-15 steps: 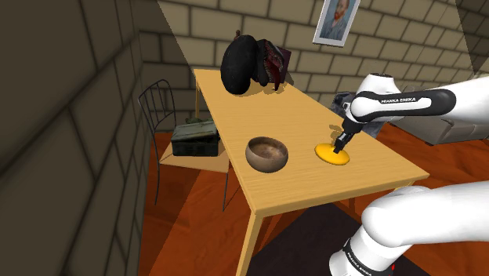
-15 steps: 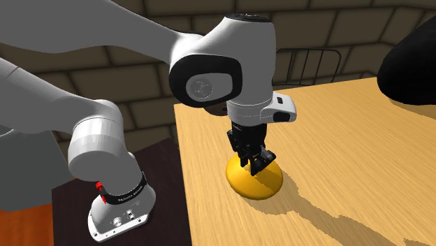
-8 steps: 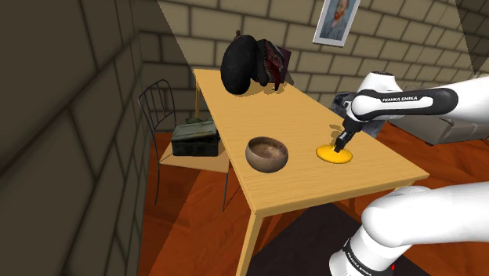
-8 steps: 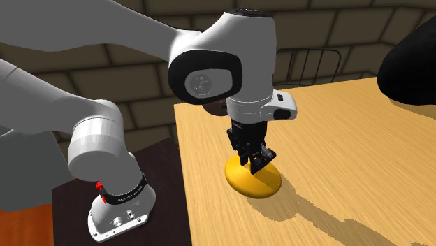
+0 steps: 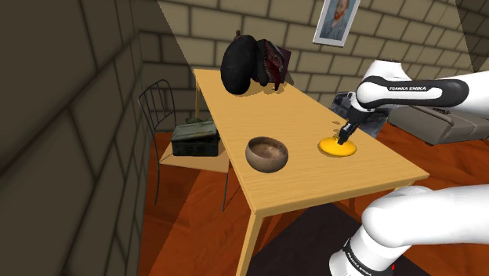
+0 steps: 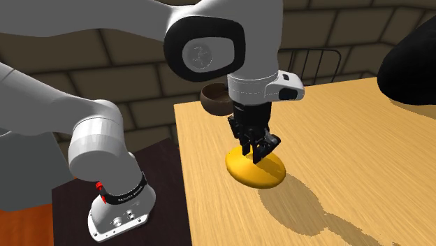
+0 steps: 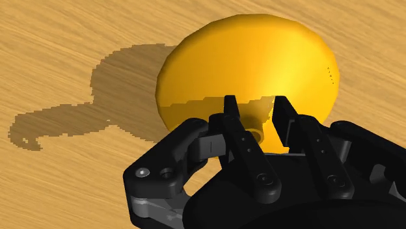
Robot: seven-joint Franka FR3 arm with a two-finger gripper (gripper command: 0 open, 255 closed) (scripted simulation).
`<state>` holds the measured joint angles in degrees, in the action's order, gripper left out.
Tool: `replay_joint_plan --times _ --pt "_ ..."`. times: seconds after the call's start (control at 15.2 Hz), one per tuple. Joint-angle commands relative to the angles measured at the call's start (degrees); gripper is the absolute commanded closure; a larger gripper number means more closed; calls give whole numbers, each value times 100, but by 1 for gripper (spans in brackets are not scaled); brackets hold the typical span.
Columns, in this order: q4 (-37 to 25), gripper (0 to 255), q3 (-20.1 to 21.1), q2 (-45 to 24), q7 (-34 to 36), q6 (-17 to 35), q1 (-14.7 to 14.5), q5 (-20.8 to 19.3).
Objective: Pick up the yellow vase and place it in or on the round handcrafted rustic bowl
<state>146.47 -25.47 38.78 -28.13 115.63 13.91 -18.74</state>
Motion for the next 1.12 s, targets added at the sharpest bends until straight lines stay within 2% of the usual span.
replay_joint_plan --times 0.0,1.06 --pt "-124 255 44 48 -9 -172 -6 30" --pt "-1307 255 313 83 -96 -1392 -107 274"
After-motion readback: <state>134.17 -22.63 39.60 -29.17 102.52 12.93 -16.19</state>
